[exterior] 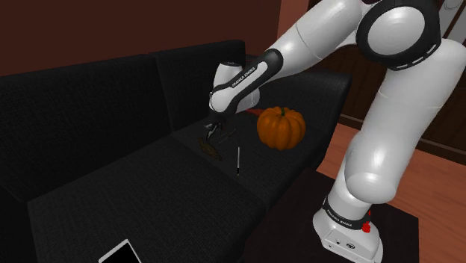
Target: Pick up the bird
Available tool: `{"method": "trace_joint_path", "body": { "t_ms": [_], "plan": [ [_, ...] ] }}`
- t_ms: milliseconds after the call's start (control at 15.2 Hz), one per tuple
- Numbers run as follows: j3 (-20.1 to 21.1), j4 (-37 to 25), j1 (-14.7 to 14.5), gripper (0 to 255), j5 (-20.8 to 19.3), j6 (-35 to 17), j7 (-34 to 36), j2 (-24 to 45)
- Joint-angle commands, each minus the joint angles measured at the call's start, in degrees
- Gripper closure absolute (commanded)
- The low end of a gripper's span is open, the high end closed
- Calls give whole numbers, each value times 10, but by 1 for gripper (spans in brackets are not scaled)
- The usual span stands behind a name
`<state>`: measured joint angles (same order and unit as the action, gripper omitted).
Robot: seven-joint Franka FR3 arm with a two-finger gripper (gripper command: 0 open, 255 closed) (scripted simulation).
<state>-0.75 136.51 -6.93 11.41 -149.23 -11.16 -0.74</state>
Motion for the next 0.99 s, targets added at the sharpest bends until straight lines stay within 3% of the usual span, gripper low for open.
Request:
{"method": "trace_joint_path", "body": {
  "t_ms": [0,660,726,924],
  "plan": [
    [3,-23,-3,0,11,-35,-8,46],
    [12,-24,-1,0,40,-99,-34,107],
    [12,-23,-1,255,40,-99,-34,106],
    [12,-23,-1,255,40,-99,-34,107]
  ]
}}
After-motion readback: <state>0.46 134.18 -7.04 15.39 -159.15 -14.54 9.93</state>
